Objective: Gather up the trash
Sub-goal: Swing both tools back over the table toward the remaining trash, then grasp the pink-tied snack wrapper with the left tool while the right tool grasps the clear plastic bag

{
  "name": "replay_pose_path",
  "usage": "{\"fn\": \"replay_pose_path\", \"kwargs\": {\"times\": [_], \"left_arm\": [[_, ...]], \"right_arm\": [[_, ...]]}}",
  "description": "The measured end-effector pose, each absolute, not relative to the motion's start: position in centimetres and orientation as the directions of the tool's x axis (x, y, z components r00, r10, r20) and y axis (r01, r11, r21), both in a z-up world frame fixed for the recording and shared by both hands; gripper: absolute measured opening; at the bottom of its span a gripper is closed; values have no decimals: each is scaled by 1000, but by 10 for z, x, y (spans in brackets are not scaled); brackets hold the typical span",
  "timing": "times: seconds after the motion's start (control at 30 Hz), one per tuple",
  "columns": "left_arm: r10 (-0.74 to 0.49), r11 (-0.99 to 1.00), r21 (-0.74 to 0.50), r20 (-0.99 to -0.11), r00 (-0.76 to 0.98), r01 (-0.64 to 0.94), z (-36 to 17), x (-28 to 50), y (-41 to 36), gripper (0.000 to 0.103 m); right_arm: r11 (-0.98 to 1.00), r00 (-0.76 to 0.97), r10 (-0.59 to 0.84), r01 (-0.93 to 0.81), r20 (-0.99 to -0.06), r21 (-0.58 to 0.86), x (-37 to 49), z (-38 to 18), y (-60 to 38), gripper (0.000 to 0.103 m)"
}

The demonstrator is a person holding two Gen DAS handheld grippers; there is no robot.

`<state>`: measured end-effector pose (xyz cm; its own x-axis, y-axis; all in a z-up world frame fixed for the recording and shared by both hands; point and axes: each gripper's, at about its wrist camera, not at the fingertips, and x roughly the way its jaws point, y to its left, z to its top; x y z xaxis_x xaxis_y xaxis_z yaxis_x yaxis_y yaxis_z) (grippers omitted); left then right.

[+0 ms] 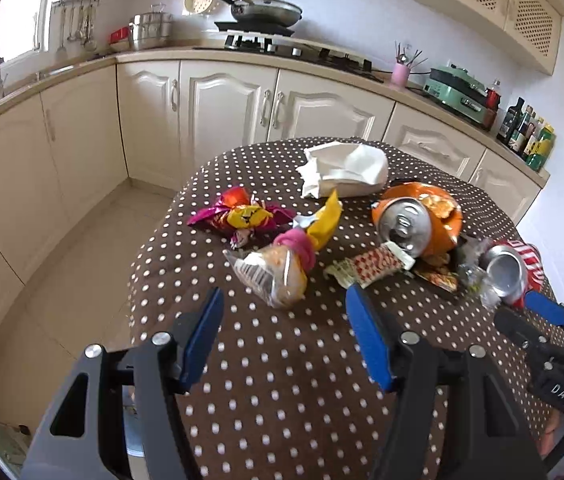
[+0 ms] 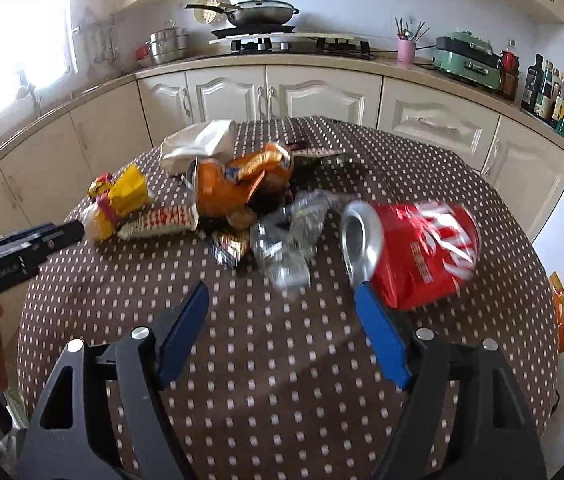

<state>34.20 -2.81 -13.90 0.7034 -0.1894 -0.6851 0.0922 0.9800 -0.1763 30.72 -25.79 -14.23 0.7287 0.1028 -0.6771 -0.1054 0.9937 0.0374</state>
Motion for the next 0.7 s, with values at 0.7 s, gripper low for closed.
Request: {"fn": "replay_pose_path", "kwargs": {"times": [0.7], "left_arm": [[-267, 955, -281, -667, 696, 97, -147, 333, -17, 33]], "right_arm": [[995, 666, 96, -54, -740, 80, 346, -153, -263, 42]]}}
